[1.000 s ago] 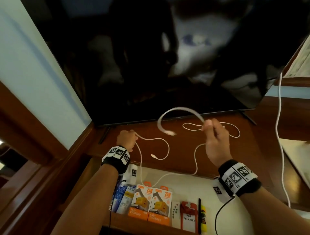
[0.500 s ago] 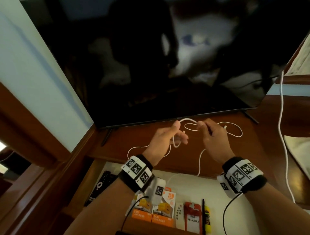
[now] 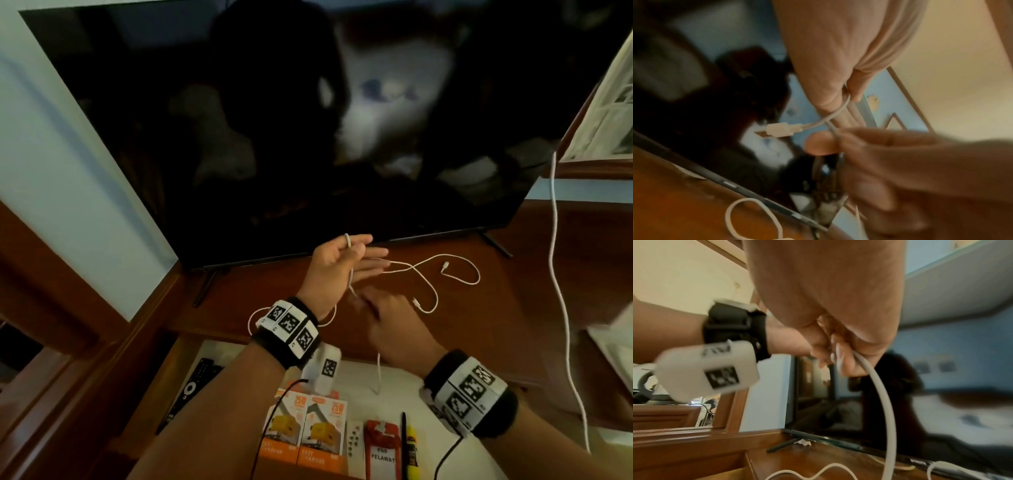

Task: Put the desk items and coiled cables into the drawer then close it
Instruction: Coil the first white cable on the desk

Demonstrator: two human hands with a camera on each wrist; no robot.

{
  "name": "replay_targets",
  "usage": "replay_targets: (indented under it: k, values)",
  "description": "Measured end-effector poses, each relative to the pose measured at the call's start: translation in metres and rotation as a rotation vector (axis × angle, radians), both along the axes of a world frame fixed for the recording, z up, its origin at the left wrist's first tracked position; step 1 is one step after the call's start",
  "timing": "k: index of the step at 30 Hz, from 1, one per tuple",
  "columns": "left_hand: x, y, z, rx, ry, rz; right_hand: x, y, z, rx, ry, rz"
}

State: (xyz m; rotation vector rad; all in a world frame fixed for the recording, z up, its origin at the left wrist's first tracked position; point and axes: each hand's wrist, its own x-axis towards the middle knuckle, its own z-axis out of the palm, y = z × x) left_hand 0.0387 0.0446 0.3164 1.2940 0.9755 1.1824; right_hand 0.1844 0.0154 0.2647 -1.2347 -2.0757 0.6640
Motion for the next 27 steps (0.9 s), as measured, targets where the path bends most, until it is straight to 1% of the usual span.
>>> replay_targets:
  k: [2, 4, 5, 6, 9, 11, 15, 18, 20, 22, 24, 25, 27]
  values:
    - [-0.006, 0.004, -0.012, 0.05, 0.261, 0.017, 0.005, -0.004, 0.006, 0.001, -0.059, 0.025]
    - [-0.014, 0.003, -0.021, 0.092, 0.527, -0.065, 0.016, -0.005, 0.016, 0.007, -0.053, 0.035]
    - [-0.018, 0.001, -0.021, 0.077, 0.59, -0.124, 0.021, -0.005, 0.021, 0.024, -0.036, 0.039]
    - [-0.02, -0.003, -0.019, 0.048, 0.596, -0.183, 0.026, -0.005, 0.026, 0.04, -0.01, 0.036]
    - [-0.022, -0.019, -0.006, 0.032, 0.54, -0.288, 0.035, 0.0, 0.038, 0.089, 0.161, 0.029]
    - [-0.019, -0.026, -0.002, 0.023, 0.452, -0.348, 0.035, 0.003, 0.042, 0.083, 0.285, 0.031]
    - [-0.018, -0.03, 0.0, -0.076, 0.134, -0.434, 0.031, 0.011, 0.038, 0.019, 0.521, -0.011]
    - [-0.016, -0.033, -0.001, -0.115, -0.124, -0.44, 0.016, 0.006, 0.028, -0.112, 0.653, -0.038]
    - [-0.012, -0.034, -0.001, -0.121, -0.273, -0.424, 0.004, 0.0, 0.021, -0.218, 0.708, -0.029]
    - [-0.007, -0.035, -0.002, -0.143, -0.395, -0.372, -0.004, -0.003, 0.015, -0.285, 0.692, -0.015]
    - [-0.006, -0.033, -0.002, -0.136, -0.452, -0.276, -0.006, -0.003, 0.011, -0.265, 0.549, -0.043]
    - [-0.007, -0.031, -0.002, -0.105, -0.435, -0.226, -0.006, -0.004, 0.009, -0.24, 0.443, -0.035]
    - [-0.01, -0.025, -0.001, -0.022, -0.313, -0.13, -0.006, -0.009, 0.007, -0.221, 0.274, 0.057]
